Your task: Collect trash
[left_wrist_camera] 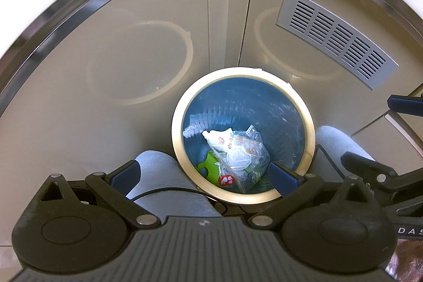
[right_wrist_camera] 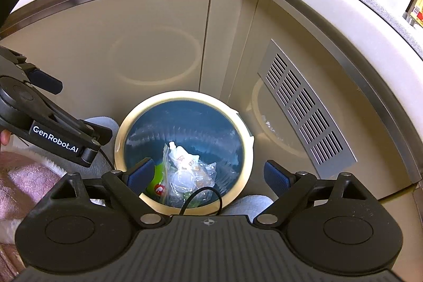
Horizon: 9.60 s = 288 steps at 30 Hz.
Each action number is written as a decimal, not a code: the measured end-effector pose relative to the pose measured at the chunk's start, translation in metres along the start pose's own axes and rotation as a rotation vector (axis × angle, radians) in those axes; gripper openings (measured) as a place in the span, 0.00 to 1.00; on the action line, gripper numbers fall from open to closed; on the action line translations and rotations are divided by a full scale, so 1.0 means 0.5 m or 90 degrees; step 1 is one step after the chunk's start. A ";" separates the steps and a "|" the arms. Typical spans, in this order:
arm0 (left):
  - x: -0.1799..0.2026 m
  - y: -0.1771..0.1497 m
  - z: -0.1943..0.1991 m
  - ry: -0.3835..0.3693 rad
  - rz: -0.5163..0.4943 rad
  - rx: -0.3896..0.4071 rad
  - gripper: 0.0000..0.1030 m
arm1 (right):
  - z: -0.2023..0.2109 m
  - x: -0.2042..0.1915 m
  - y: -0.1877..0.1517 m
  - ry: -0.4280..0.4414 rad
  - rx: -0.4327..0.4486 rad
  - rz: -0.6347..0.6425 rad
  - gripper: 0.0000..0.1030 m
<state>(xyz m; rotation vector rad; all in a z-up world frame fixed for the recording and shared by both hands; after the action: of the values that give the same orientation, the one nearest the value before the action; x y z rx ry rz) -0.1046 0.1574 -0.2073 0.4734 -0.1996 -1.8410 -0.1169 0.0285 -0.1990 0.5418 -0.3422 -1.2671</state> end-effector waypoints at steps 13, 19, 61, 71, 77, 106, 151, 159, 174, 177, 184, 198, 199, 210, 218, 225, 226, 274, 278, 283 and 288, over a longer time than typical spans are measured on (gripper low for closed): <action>0.002 -0.002 -0.001 0.001 -0.003 -0.004 1.00 | -0.003 0.000 -0.004 0.000 -0.002 -0.003 0.89; 0.003 -0.002 -0.001 0.002 -0.008 -0.005 1.00 | -0.005 0.004 -0.005 0.003 -0.005 -0.007 0.89; 0.003 0.134 0.120 0.062 -0.059 0.124 1.00 | 0.252 0.401 0.260 -0.122 0.373 -0.173 0.93; 0.040 0.310 0.180 0.029 -0.047 0.165 1.00 | 0.126 0.666 0.348 -0.189 0.357 -0.300 0.93; 0.066 0.349 0.184 0.033 -0.071 0.172 1.00 | 0.073 0.713 0.420 -0.176 0.356 -0.298 0.93; 0.061 0.366 0.200 0.006 -0.065 0.210 1.00 | 0.156 0.722 0.273 -0.072 0.352 -0.433 0.96; 0.312 0.849 0.027 -0.057 0.010 0.155 0.08 | 0.073 0.700 0.312 -0.204 0.246 -0.278 0.86; 0.280 0.798 0.092 -0.096 0.014 0.173 0.07 | 0.110 0.692 0.310 -0.193 0.324 -0.280 0.66; 0.065 0.492 0.244 -0.057 0.028 0.253 0.07 | 0.126 0.711 0.291 -0.168 0.369 -0.335 0.61; 0.000 0.419 0.262 -0.023 0.043 0.259 0.07 | 0.158 0.703 0.270 -0.197 0.392 -0.358 0.61; -0.079 0.277 0.270 -0.005 0.076 0.246 0.07 | 0.272 0.548 0.203 -0.174 0.441 -0.299 0.62; -0.056 0.084 0.247 -0.052 0.080 0.224 0.07 | 0.269 0.202 0.041 -0.043 0.292 -0.171 0.62; -0.056 0.074 0.246 -0.051 0.082 0.224 0.07 | 0.257 0.186 0.032 -0.036 0.276 -0.168 0.62; -0.070 0.018 0.245 -0.044 0.099 0.229 0.07 | 0.187 0.081 0.000 -0.013 0.170 -0.093 0.62; -0.065 0.019 0.239 -0.052 0.094 0.222 0.07 | 0.182 0.075 0.004 -0.018 0.158 -0.081 0.62; -0.066 0.023 0.235 -0.052 0.089 0.219 0.07 | 0.174 0.076 0.006 -0.016 0.147 -0.083 0.62; -0.066 0.024 0.235 -0.052 0.089 0.218 0.07 | 0.172 0.075 0.007 -0.015 0.145 -0.082 0.62; -0.021 0.081 0.009 -0.060 0.087 0.074 0.07 | -0.085 0.056 0.011 -0.008 -0.054 -0.021 0.62; -0.001 0.086 -0.026 -0.061 0.074 0.055 0.07 | -0.126 0.057 0.011 -0.008 -0.080 -0.021 0.62; 0.023 0.090 -0.070 -0.059 0.054 0.031 0.07 | -0.164 0.065 0.009 -0.007 -0.106 -0.018 0.62; 0.042 0.091 -0.103 -0.057 0.041 0.014 0.07 | -0.196 0.068 0.007 -0.006 -0.128 -0.014 0.62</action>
<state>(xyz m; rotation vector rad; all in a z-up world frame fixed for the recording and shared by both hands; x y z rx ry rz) -0.0487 0.1281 -0.2415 0.3956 -0.2939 -1.7997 -0.0531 0.0154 -0.2796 0.3690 -0.2146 -1.3082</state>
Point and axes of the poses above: each gripper's, at about its wrist camera, not at the fingertips, and z roughly against the way its jaws point, x to its right, y to its top, the point moved 6 cm from there along -z, roughly the way its jaws point, and after that the axes turned 10 degrees about y, right-handed, at the moved point
